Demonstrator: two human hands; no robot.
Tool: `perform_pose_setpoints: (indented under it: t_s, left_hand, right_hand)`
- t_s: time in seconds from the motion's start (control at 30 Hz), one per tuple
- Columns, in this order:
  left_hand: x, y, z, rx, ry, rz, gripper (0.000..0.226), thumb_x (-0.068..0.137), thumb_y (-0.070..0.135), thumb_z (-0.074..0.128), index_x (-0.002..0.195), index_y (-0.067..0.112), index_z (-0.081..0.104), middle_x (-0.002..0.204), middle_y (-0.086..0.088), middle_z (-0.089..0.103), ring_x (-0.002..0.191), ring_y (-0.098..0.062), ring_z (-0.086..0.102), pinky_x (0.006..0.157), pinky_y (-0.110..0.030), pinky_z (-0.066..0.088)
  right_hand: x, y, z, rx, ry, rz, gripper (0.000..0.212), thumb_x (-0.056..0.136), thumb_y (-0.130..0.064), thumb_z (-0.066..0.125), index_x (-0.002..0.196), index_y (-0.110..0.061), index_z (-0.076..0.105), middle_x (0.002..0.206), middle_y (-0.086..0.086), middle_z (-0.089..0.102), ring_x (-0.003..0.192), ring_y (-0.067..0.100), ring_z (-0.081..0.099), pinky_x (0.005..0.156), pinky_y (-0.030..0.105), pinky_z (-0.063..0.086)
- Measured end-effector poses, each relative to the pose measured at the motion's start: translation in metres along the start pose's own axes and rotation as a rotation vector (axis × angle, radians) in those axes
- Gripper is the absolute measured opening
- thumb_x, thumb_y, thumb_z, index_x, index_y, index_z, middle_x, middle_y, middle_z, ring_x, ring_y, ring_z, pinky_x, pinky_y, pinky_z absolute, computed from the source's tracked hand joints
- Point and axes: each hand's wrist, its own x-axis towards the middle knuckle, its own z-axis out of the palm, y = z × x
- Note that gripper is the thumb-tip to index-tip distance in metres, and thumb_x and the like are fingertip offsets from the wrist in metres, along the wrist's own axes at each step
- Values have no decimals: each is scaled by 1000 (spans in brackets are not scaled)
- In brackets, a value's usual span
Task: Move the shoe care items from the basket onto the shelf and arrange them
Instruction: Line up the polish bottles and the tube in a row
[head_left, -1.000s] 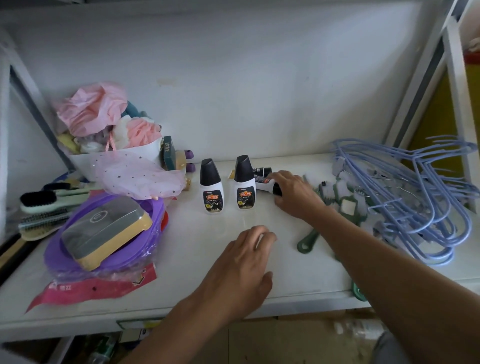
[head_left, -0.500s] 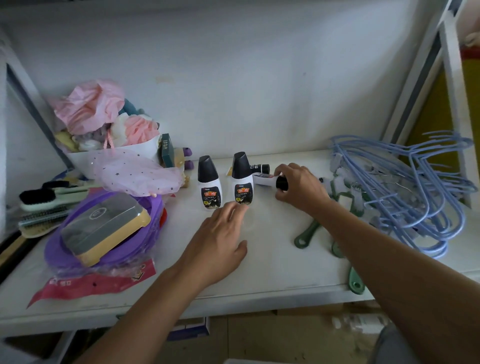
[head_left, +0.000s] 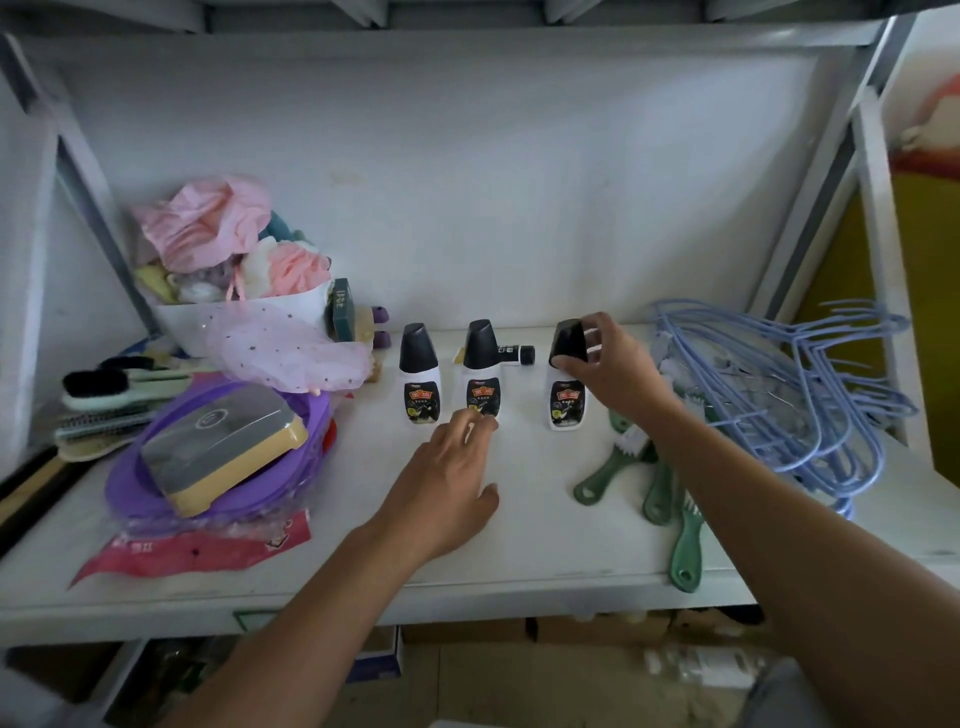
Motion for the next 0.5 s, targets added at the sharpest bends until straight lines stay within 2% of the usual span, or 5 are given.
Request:
perform_pose_setpoints:
  t_s: [0.1,0.23,0.37,0.5]
  left_hand:
    - [2,-4,3,29,-11,-4,61,94,32,61,146,21,32,152,0,29,132,-22,44,101,-36,48]
    - [6,-10,4,45,-9,-2,57,93,32,62,142,19,37,147,0,33,128,-23,45,99,-35,48]
    - [5,-6,2,57,-14,33,55,93,33,60,142,19,39,147,1,31,129,-22,44,99,-35,47]
    - [0,-5,0,65,-25,65,53,94,35,59,141,19,40,149,0,29,131,-20,41,102,-35,45]
  right_hand:
    - [3,7,-3,-6,-80,36,51,77,-34,82,119,-23,55,103,-6,67,91,17,67,81,40,57]
    - [-3,26,0,-107,-209,32,41,75,-25,83,110,-26,61,100,-6,70,91,18,69,85,40,56]
    - [-2,34,3,-90,-228,42,37,77,-21,79,107,-30,60,99,-8,70,93,19,68,89,41,53]
    - [3,36,16,26,-229,78,44,80,-10,75,113,-31,56,103,-5,70,93,21,70,88,46,56]
